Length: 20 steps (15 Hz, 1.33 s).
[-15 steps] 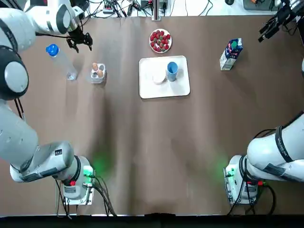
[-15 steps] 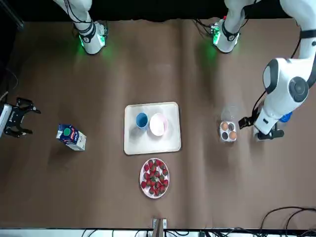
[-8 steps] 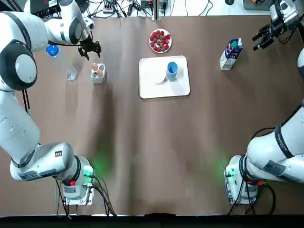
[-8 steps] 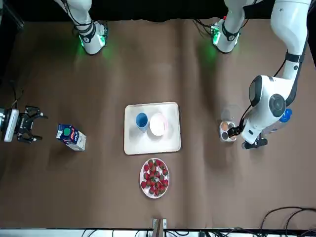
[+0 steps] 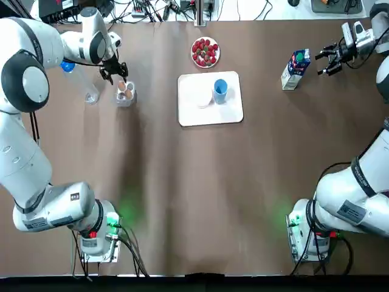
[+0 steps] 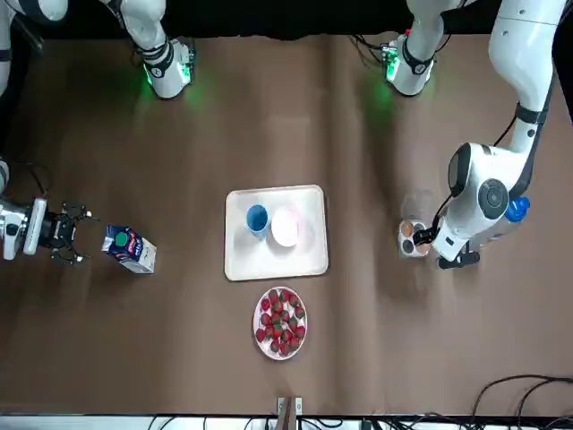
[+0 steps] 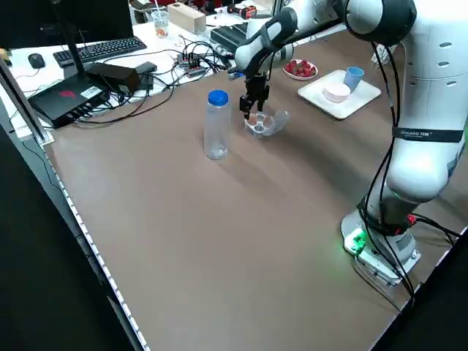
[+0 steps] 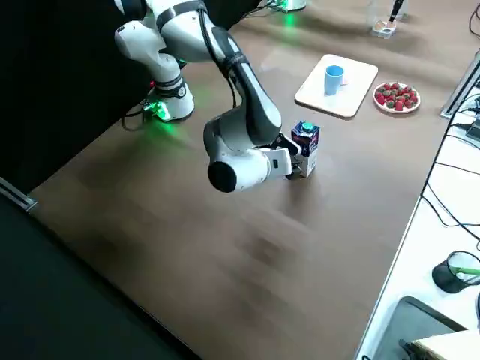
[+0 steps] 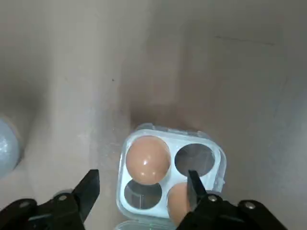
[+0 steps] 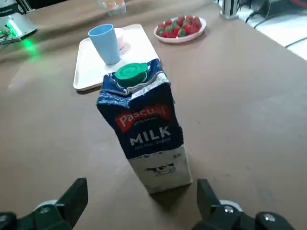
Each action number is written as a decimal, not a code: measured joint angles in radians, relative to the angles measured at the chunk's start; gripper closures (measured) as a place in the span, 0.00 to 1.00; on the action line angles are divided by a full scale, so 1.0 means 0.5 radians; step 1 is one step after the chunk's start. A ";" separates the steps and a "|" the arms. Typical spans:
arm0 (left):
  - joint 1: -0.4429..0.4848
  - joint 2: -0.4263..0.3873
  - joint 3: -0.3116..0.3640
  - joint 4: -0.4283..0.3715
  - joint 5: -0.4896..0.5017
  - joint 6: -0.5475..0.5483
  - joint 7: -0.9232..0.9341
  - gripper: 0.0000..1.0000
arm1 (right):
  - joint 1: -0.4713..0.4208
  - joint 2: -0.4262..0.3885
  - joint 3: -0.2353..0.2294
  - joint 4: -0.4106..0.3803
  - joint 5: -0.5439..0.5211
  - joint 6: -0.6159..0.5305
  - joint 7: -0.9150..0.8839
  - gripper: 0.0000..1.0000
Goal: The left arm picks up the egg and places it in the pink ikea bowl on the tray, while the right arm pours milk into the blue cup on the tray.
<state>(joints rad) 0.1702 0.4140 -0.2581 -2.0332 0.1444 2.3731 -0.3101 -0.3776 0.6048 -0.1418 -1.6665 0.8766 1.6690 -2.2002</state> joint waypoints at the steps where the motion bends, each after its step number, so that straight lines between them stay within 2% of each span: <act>1: 0.000 0.011 0.000 -0.009 0.001 0.020 0.000 0.18 | -0.007 0.019 0.000 0.001 0.039 -0.002 -0.051 0.00; 9: 0.000 0.078 0.003 -0.049 0.020 0.144 -0.003 0.25 | -0.034 0.231 0.012 0.002 0.306 -0.013 -0.376 0.00; 15: 0.005 0.087 0.014 -0.059 0.020 0.150 -0.003 0.36 | -0.076 0.356 0.020 0.011 0.454 -0.110 -0.539 0.00; 16: 0.005 0.085 0.013 -0.059 0.020 0.150 -0.004 0.44 | -0.079 0.371 0.021 0.016 0.469 -0.116 -0.565 0.00; 18: 0.005 0.084 0.013 -0.059 0.020 0.150 -0.021 0.48 | -0.082 0.389 0.024 0.018 0.479 -0.122 -0.587 0.00; 19: 0.005 0.080 0.013 -0.059 0.020 0.150 -0.028 0.55 | -0.082 0.394 0.027 0.018 0.479 -0.125 -0.595 0.00; 20: 0.005 0.081 0.013 -0.059 0.020 0.151 -0.040 0.58 | -0.082 0.398 0.031 0.018 0.480 -0.128 -0.605 0.00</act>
<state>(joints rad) 0.1727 0.4544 -0.2515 -2.0627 0.1545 2.4487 -0.3301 -0.4187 0.8040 -0.1265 -1.6574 1.1164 1.6052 -2.5029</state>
